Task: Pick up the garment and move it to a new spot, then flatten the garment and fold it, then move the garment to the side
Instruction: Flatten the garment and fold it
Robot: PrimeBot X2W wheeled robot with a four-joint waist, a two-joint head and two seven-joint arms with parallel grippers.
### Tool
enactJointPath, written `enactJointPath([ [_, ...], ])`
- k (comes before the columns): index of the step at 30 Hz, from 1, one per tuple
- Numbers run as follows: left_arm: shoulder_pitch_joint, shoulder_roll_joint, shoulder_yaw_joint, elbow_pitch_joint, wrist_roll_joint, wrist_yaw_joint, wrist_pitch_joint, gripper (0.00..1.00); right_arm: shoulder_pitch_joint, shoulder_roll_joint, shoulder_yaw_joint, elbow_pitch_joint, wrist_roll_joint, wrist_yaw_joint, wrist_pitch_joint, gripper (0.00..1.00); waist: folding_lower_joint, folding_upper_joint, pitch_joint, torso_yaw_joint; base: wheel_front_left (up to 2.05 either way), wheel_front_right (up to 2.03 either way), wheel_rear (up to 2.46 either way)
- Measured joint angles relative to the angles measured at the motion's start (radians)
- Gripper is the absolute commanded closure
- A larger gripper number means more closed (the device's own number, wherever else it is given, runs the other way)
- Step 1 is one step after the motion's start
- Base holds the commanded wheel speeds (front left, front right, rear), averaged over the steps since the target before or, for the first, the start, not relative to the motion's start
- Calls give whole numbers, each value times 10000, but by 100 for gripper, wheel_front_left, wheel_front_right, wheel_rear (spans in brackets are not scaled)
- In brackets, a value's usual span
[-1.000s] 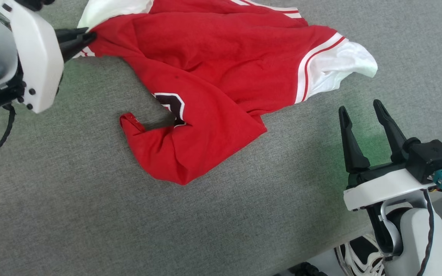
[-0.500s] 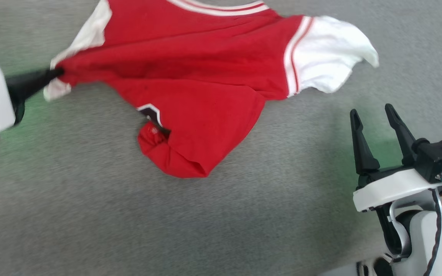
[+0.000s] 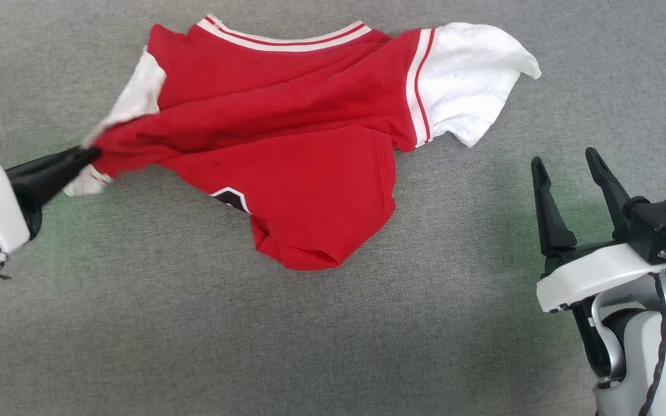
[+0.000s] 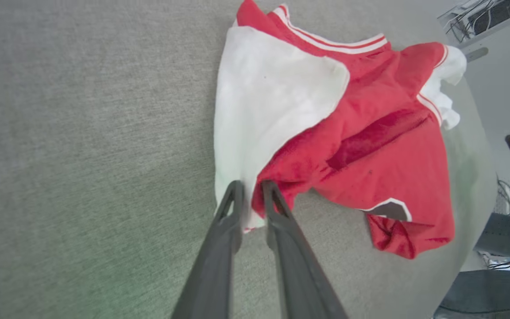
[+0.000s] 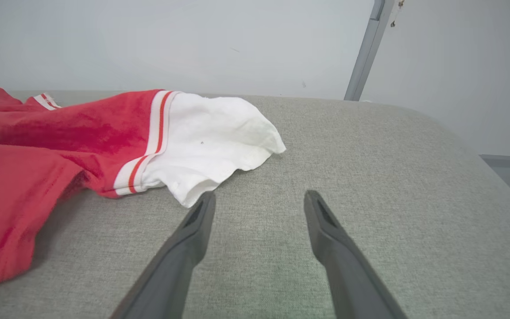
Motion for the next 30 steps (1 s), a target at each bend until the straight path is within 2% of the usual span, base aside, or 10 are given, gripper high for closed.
enactJointPath([
  [2,-67,58,-151,-171,715,2,2,0,-7,-2,27,-25,-12,0,71,0,-1,0,-35,30,0,0,0],
  [7,-693,456,-155,-669,1710,2,178,0,0,-2,71,-54,-15,0,90,0,-1,0,-46,-52,0,0,0],
  [10,-1167,535,-105,-867,1902,2,550,0,75,0,96,-23,73,0,77,0,0,0,-15,-155,0,0,0],
  [14,-1670,280,-232,-771,2069,2,1436,0,128,-2,174,65,163,0,-25,0,0,0,52,-308,0,0,0],
  [18,-2033,-226,-322,-291,2033,2,2173,0,123,-2,316,173,268,0,-142,0,0,0,152,-519,0,0,0],
  [24,-2258,-798,-384,466,1916,2,2523,0,114,-2,395,259,389,0,-299,0,0,1,367,-831,0,0,0],
  [25,-2271,-815,-422,585,1958,2,2619,55,114,-2,418,270,393,0,-336,0,0,0,397,-876,0,0,0],
  [26,-2274,-819,-460,648,2013,2,2658,75,115,-2,426,280,399,0,-362,0,0,0,426,-920,0,0,0],
  [27,-2274,-840,-418,738,1950,2,2608,100,115,0,433,280,412,0,-368,0,0,0,454,-960,0,0,0],
  [30,-2386,-809,-196,1072,1638,2,2533,100,132,-4,401,284,418,0,-416,0,-1,0,515,-1037,0,0,0],
])
